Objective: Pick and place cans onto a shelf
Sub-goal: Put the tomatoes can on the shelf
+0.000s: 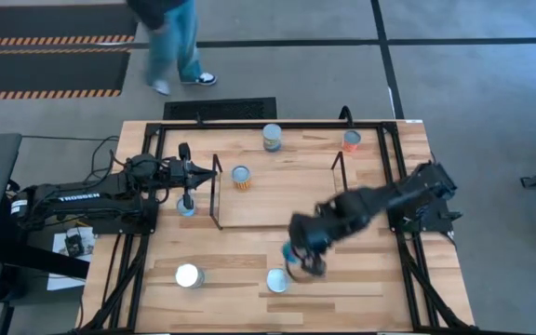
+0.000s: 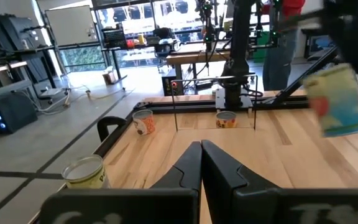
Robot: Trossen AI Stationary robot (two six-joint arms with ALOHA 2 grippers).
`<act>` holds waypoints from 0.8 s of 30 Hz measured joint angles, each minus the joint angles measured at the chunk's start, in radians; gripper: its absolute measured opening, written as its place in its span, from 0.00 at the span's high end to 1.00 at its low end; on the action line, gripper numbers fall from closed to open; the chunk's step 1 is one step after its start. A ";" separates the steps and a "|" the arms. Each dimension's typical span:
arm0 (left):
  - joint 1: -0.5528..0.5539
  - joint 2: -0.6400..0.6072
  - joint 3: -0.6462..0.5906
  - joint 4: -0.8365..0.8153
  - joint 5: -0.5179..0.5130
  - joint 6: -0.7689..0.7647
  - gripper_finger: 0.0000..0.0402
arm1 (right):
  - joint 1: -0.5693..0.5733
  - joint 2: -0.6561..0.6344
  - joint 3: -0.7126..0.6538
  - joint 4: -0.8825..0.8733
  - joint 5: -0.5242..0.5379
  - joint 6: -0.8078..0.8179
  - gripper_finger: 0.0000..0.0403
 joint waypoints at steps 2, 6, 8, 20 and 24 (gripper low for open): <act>0.000 0.000 0.000 0.000 0.000 0.000 1.00 | -0.064 0.000 0.009 -0.002 0.021 -0.067 0.98; 0.000 0.000 0.000 0.000 -0.004 0.000 1.00 | -0.201 0.001 0.009 -0.005 0.035 -0.194 0.99; 0.000 0.000 0.000 0.000 -0.005 0.001 1.00 | -0.263 0.001 0.009 0.010 0.037 -0.267 0.99; 0.000 0.000 0.000 0.000 -0.022 0.002 1.00 | -0.472 0.024 0.013 0.153 0.066 -0.561 0.99; 0.000 0.000 0.000 0.000 -0.023 0.002 1.00 | -0.476 0.076 0.021 0.134 0.059 -0.610 0.99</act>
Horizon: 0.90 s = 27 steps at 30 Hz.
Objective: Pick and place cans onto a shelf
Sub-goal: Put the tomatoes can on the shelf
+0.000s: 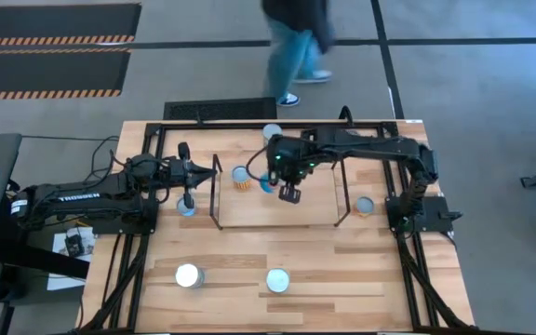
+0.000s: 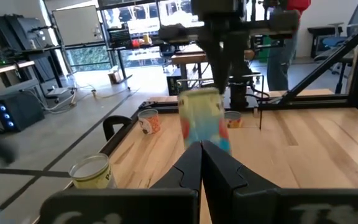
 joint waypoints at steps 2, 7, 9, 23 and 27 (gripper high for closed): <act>0.000 0.000 0.000 -0.002 -0.007 0.000 1.00 | 0.000 0.036 0.025 -0.014 0.009 -0.009 0.99; 0.000 0.009 -0.001 -0.005 -0.016 0.000 1.00 | -0.006 0.133 0.125 -0.072 0.052 -0.063 0.99; 0.000 0.023 0.000 0.006 -0.017 0.003 1.00 | -0.012 0.158 0.159 -0.102 0.070 -0.079 0.99; 0.000 0.056 -0.001 0.023 -0.017 0.005 1.00 | -0.017 0.253 0.180 -0.118 0.104 -0.127 0.99; 0.000 0.056 -0.001 0.023 -0.017 0.005 1.00 | -0.017 0.263 0.183 -0.117 0.103 -0.137 0.98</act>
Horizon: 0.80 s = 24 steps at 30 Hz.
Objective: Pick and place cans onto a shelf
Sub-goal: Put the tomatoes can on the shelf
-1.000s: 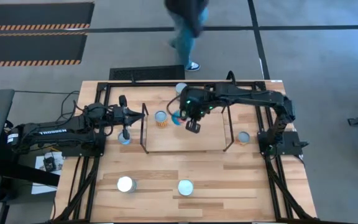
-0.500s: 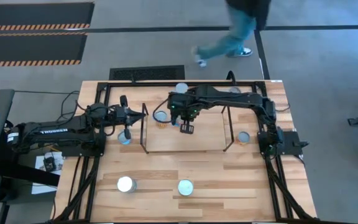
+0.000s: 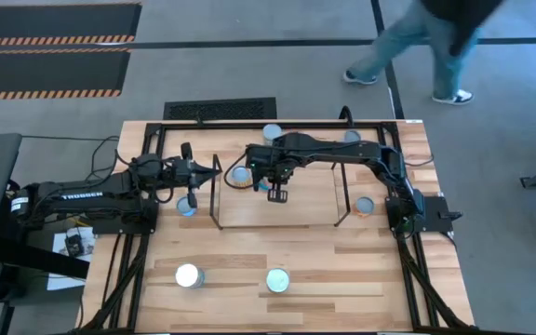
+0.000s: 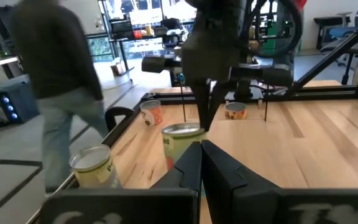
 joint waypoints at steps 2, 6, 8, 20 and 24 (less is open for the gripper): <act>0.000 0.000 0.000 0.000 0.000 0.000 1.00 | 0.000 0.007 -0.002 -0.001 0.003 0.000 0.97; 0.000 0.000 0.000 0.000 0.000 -0.001 1.00 | 0.000 0.007 -0.001 0.009 0.002 0.000 0.93; 0.000 0.000 0.000 0.000 0.000 -0.001 1.00 | 0.000 0.007 -0.001 0.007 0.001 0.000 0.91; 0.000 0.000 0.000 0.000 0.000 -0.006 1.00 | 0.000 0.007 -0.002 0.050 -0.002 -0.005 0.84; 0.000 0.000 0.000 0.000 0.000 -0.007 1.00 | 0.000 0.007 -0.002 0.065 -0.004 -0.026 0.84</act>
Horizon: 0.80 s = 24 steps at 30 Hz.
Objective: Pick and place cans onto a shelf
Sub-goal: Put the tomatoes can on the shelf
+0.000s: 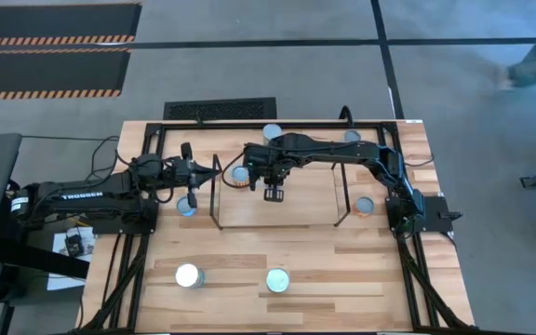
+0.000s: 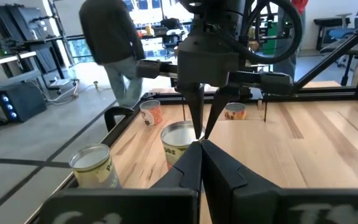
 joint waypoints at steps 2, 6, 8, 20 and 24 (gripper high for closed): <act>0.000 0.000 0.000 0.000 0.000 0.000 1.00 | 0.000 0.000 0.000 -0.001 0.001 -0.017 0.84; 0.000 0.000 0.000 0.000 0.000 0.000 1.00 | 0.000 -0.024 -0.002 -0.059 0.007 -0.023 0.87; 0.000 0.000 0.000 -0.001 0.000 0.000 1.00 | -0.001 -0.050 -0.001 -0.098 0.018 -0.017 0.91; 0.000 0.000 0.000 -0.003 0.002 0.000 1.00 | -0.071 -0.022 -0.003 -0.199 0.030 -0.041 0.97; 0.000 0.000 0.000 -0.003 0.003 0.000 1.00 | -0.075 -0.016 -0.003 -0.215 0.025 -0.051 0.99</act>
